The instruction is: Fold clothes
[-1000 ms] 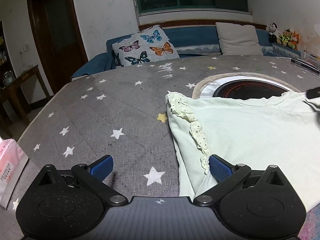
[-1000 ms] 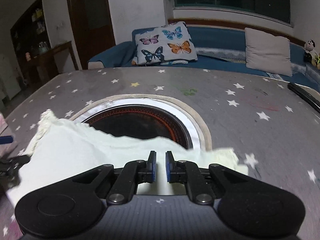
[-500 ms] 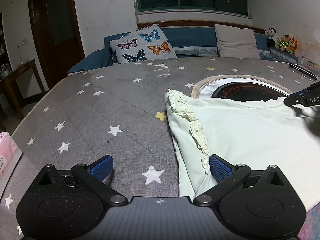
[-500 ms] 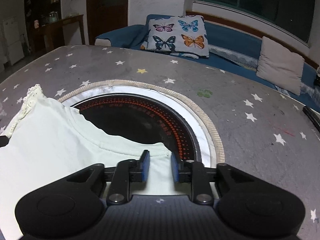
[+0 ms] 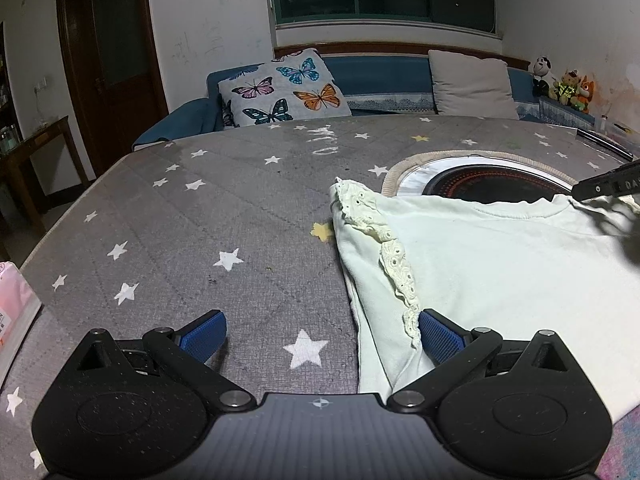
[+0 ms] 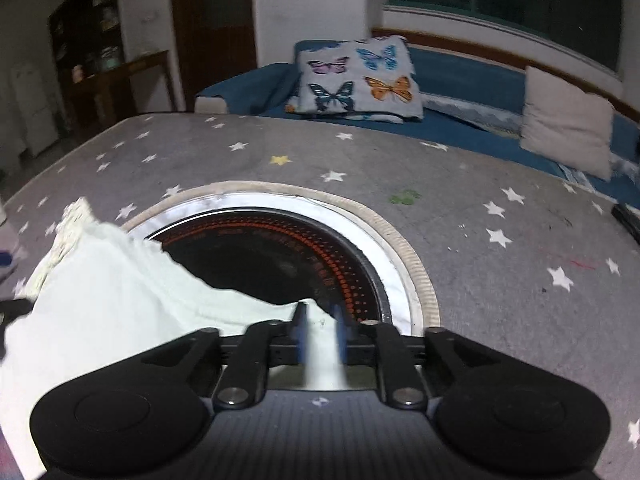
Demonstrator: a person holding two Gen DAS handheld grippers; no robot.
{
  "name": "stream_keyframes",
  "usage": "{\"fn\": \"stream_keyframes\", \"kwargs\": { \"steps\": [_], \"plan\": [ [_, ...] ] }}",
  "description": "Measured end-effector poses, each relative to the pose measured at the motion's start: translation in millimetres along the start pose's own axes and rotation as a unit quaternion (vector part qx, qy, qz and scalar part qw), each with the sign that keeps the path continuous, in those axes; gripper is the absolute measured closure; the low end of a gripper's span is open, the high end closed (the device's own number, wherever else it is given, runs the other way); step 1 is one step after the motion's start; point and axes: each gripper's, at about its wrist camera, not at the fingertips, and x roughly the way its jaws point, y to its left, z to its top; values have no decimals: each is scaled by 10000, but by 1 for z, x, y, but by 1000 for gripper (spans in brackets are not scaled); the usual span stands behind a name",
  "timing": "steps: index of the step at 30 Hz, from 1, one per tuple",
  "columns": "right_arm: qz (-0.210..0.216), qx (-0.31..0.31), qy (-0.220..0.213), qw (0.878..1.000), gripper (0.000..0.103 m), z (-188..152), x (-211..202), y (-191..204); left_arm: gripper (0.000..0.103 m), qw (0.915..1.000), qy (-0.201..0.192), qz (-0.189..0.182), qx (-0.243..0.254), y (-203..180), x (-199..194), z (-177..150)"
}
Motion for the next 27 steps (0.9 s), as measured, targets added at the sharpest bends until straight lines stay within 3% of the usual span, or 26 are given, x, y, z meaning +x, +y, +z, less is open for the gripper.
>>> {"fn": "stream_keyframes", "kwargs": {
  "steps": [10,13,15,20,27],
  "plan": [
    [185,-238,63,9995,82,-3,6,2,0,10000,5,5,-11,0,0,0],
    [207,-277,49,9994,72,-3,7,3,0,10000,4,3,-13,0,0,0],
    [212,-282,23,9994,72,-3,8,4,0,10000,4,2,-14,0,0,0],
    [78,-336,-73,9994,99,-3,5,6,0,10000,7,-8,-26,0,0,0],
    [-164,-171,-112,9997,103,-1,7,1,0,10000,9,-27,-43,1,1,0]
  ]
}}
